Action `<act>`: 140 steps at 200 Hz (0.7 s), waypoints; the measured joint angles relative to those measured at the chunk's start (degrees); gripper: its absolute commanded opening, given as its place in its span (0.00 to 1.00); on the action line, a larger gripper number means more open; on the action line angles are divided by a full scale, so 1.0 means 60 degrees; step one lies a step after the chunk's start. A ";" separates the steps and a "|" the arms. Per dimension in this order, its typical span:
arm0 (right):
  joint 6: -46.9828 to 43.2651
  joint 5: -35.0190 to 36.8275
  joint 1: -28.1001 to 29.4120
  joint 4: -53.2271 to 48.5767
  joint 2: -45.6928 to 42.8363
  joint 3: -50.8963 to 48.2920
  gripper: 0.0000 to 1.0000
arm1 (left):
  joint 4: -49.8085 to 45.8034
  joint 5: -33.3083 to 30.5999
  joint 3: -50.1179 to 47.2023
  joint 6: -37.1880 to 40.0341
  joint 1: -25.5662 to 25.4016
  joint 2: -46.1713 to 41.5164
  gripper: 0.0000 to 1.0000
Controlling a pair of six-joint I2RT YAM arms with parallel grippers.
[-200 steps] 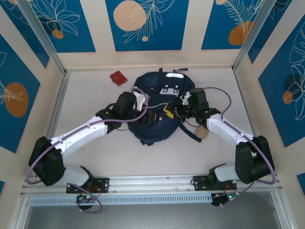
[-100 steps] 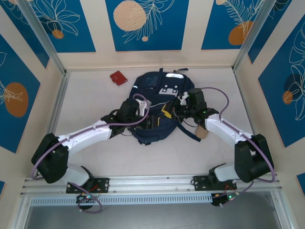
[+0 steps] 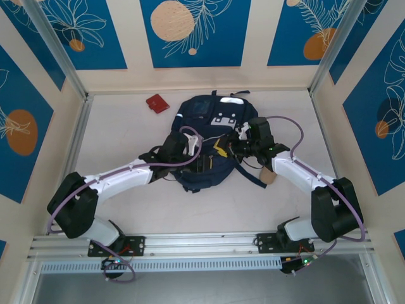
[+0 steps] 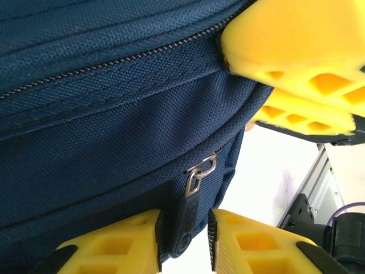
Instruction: Pack books, pencil case, and school supplies into a backpack
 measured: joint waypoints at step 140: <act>-0.0444 0.0215 -0.1078 -0.1016 -0.1417 -0.0838 0.01 | -0.2244 -0.2656 -0.0597 0.2091 -0.0018 -0.1082 0.00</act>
